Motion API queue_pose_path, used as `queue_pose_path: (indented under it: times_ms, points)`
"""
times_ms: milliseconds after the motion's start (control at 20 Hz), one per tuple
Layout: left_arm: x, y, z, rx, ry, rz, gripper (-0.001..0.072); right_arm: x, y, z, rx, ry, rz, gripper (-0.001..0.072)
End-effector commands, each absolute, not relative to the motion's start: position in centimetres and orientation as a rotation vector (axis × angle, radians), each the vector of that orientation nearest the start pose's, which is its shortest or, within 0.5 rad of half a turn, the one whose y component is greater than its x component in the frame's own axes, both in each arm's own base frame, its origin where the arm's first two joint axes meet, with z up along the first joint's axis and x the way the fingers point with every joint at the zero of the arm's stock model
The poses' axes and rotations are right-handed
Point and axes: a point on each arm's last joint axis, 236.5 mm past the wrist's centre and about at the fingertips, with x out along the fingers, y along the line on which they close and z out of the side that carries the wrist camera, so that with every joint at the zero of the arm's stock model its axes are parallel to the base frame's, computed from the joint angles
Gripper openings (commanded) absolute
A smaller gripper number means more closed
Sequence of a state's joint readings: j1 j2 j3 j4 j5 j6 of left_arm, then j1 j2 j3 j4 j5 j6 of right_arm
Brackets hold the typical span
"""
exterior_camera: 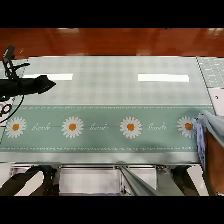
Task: Fold the shirts.
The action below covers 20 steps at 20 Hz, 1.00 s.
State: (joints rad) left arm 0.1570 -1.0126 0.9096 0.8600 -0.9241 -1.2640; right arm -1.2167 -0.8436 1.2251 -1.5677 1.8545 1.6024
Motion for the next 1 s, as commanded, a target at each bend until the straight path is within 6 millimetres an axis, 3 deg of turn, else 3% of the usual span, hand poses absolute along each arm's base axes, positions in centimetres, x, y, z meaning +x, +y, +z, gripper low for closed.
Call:
queue_pose_path:
  times_ms: [0,150,200,250,300,500,550,600,650,750,800,850,900,950]
  points:
    - [39.4,-5.7,8.4,-0.467,0.827,-0.264,0.0027,2.1,-17.9,10.7,0.906,1.379,-1.174,0.0031]
    - [39.9,-5.4,8.7,-0.465,0.803,-0.251,0.0027,0.3,-16.2,8.3,0.928,1.474,-1.196,0.0034]
    - [40.1,-5.2,8.8,-0.465,0.794,-0.245,0.0027,-0.2,-15.6,7.5,0.940,1.507,-1.198,0.0100]
    - [40.2,-5.1,8.9,-0.464,0.784,-0.240,0.0027,-0.8,-15.1,6.9,0.950,1.536,-1.216,0.0287]
    - [40.4,-5.0,9.0,-0.464,0.777,-0.235,0.0027,-1.1,-14.8,6.4,0.956,1.560,-1.220,0.0419]
    - [41.9,-3.6,9.6,-0.442,0.708,-0.193,0.0027,-0.5,-15.7,6.5,0.960,1.532,-1.222,0.0394]
    - [42.6,-2.3,10.6,-0.433,0.661,-0.163,0.0027,1.0,-16.0,6.9,0.973,1.495,-1.176,0.0263]
    - [43.3,-0.7,12.1,-0.435,0.612,-0.130,0.0027,3.9,-16.7,7.7,0.981,1.417,-1.080,0.0053]
    - [43.9,0.7,14.0,-0.432,0.566,-0.107,0.0027,8.2,-17.7,9.1,0.970,1.289,-0.955,0.0032]
    - [44.7,2.6,18.4,-0.435,0.483,-0.085,0.0027,20.5,-18.6,14.7,0.932,0.938,-0.644,0.0031]
    - [44.9,2.4,20.1,-0.423,0.462,-0.100,0.0027,27.2,-16.9,18.5,0.909,0.784,-0.443,0.0031]
    - [45.2,1.7,21.4,-0.432,0.454,-0.121,0.0027,32.7,-13.9,21.3,0.885,0.696,-0.264,0.0031]
    - [45.4,0.2,21.7,-0.450,0.476,-0.158,0.0027,37.4,-9.5,22.6,0.832,0.676,-0.101,0.0031]
    - [45.2,-2.2,20.6,-0.455,0.538,-0.215,0.0027,40.5,-4.7,21.9,0.742,0.722,0.025,0.0031]
